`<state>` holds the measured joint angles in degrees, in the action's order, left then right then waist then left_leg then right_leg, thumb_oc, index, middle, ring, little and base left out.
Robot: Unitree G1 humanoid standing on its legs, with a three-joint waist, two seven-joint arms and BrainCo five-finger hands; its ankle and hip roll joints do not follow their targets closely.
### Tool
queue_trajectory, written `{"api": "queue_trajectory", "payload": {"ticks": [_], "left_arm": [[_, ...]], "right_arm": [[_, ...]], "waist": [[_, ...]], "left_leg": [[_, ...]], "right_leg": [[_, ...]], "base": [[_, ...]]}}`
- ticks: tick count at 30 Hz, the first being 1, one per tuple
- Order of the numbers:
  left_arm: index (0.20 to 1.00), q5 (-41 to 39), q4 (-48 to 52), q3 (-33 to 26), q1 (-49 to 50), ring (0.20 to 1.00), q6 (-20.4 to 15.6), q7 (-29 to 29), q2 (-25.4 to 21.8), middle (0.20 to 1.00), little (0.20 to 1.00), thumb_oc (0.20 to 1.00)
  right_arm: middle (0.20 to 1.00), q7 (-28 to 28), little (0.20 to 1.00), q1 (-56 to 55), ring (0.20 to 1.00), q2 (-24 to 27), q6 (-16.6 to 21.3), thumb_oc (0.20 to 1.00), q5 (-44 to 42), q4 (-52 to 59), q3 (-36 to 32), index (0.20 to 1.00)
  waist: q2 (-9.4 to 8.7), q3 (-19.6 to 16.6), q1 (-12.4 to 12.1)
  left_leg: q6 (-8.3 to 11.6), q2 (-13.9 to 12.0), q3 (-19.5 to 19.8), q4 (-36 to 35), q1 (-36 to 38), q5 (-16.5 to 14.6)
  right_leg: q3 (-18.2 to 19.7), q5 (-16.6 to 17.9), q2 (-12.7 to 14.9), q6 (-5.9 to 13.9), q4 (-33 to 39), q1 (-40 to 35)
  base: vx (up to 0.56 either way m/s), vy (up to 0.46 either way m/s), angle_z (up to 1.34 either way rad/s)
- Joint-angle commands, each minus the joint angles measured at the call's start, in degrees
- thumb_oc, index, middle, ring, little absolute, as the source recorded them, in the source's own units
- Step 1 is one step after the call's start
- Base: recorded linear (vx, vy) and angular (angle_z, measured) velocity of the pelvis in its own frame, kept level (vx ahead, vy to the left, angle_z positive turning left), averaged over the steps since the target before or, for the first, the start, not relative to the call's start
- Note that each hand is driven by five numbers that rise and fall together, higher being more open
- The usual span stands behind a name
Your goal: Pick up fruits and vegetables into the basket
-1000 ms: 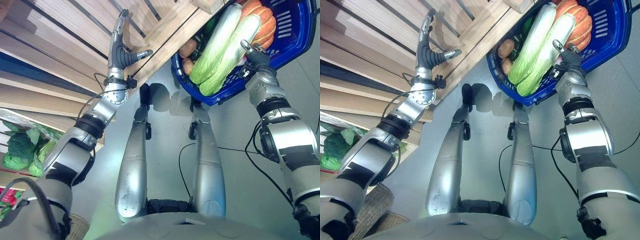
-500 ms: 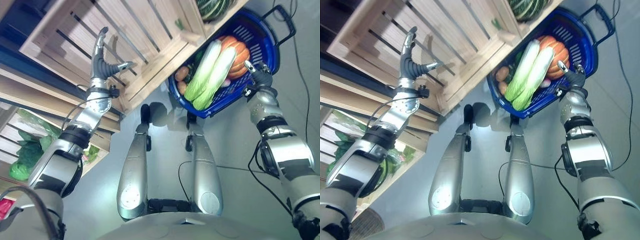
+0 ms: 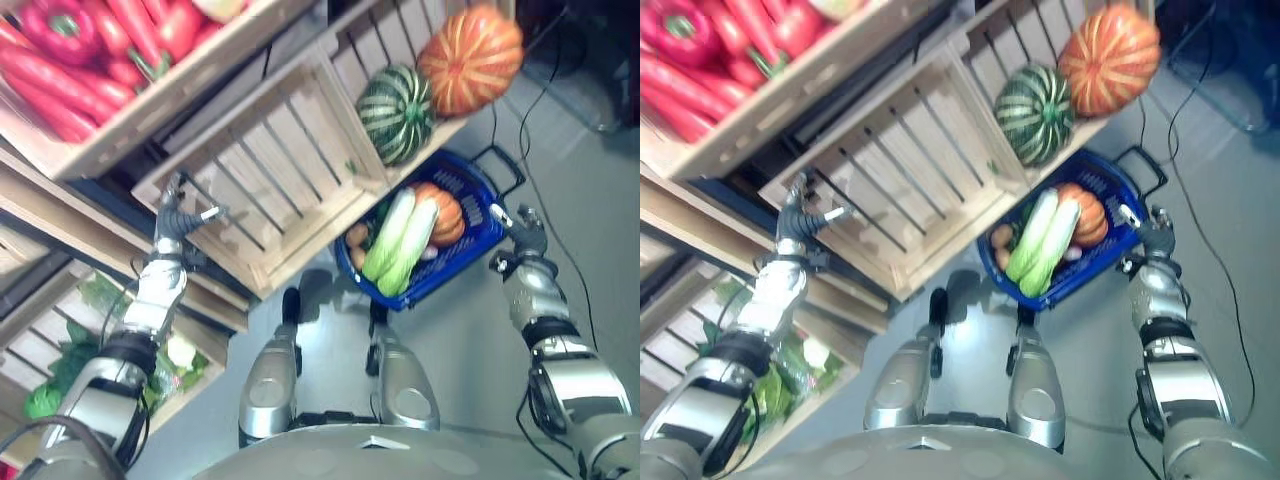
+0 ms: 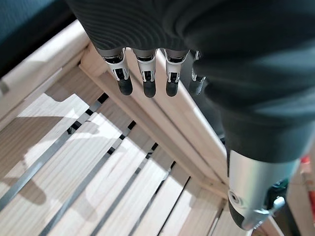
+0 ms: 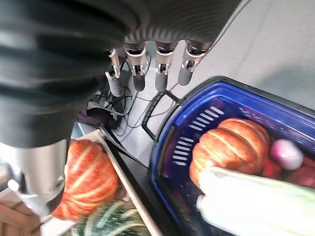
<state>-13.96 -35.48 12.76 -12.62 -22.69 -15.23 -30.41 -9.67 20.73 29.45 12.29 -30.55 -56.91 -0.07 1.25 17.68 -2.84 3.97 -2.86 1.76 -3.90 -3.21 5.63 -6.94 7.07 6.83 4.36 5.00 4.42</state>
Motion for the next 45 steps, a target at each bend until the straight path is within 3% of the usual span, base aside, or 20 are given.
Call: {"api": "queue_trajectory", "payload": {"ticks": [1,7,16,21,29,36,45], "left_arm": [[1.0,1.9,-3.7,-1.3,3.1,1.0,-2.2,4.3,1.0,1.0,1.0,1.0],[1.0,3.8,-11.2,-0.9,9.2,1.0,-0.4,13.7,4.9,1.0,1.0,1.0],[1.0,4.7,-25.5,-0.7,12.2,1.0,2.7,23.1,8.9,1.0,1.0,1.0],[1.0,3.1,-32.9,-1.5,12.7,1.0,4.2,24.7,10.4,1.0,1.0,1.0],[1.0,3.9,-37.9,-2.1,12.2,1.0,10.2,25.3,11.5,1.0,1.0,1.0],[1.0,4.0,-39.0,-1.6,12.0,1.0,11.5,26.7,11.6,1.0,1.0,1.0],[1.0,4.4,-39.4,-1.5,11.6,1.0,12.6,27.8,11.9,1.0,1.0,1.0]], "right_arm": [[1.0,0.5,1.0,-5.7,1.0,-0.7,1.0,1.0,3.6,0.9,-0.3,1.0],[1.0,2.6,1.0,-12.8,1.0,-5.2,-1.4,1.0,9.1,-1.8,-0.7,1.0],[1.0,6.6,1.0,-16.5,1.0,-9.9,-4.3,1.0,16.4,-12.5,2.3,1.0],[1.0,8.4,1.0,-17.6,1.0,-11.6,-6.3,1.0,19.3,-16.0,4.1,1.0],[1.0,8.5,1.0,-17.7,1.0,-12.6,-8.5,1.0,20.8,-18.5,6.2,1.0],[1.0,14.0,1.0,-17.7,1.0,-12.4,-12.2,1.0,20.7,-21.1,6.2,1.0],[1.0,15.7,1.0,-17.2,1.0,-12.6,-13.2,1.0,21.1,-21.8,7.1,1.0]], "waist": [[-1.08,-8.1,-0.3],[-1.49,-12.5,0.5],[-1.76,-14.2,1.0],[-1.6,-14.4,1.7],[-1.17,-14.5,2.3],[-1.1,-14.7,2.4],[-1.23,-14.8,2.2]], "left_leg": [[-1.38,1.0,0.7,2.4,-2.4,-2.2],[-1.52,0.1,-0.5,1.1,2.4,-3.2],[-1.69,-0.3,-1.7,0.3,5.8,-4.2],[-1.83,-0.4,-2.1,0.1,6.5,-4.6],[-1.85,-0.2,-1.9,-0.2,7.1,-5.0],[-1.74,-0.4,-1.8,-0.5,7.5,-5.1],[-1.74,-0.4,-1.7,-0.6,7.8,-5.1]], "right_leg": [[-0.3,-3.9,0.7,0.57,-6.7,0.0],[-0.3,-4.1,0.6,0.91,-4.9,-4.3],[-0.5,-4.5,0.8,1.18,-3.7,-7.4],[-0.4,-4.8,0.9,1.23,-3.5,-7.9],[0.1,-4.9,1.1,1.35,-3.0,-8.3],[0.2,-4.8,1.3,1.56,-2.7,-8.6],[0.2,-4.7,1.3,1.55,-2.6,-8.9]], "base": [[0.18,0.03,0.02],[0.14,0.03,-0.03],[0.06,0.019,-0.03],[0.01,0.009,-0.02],[0.0,0.004,0.0],[0.0,0.0,0.0],[0.0,0.0,0.0]]}}
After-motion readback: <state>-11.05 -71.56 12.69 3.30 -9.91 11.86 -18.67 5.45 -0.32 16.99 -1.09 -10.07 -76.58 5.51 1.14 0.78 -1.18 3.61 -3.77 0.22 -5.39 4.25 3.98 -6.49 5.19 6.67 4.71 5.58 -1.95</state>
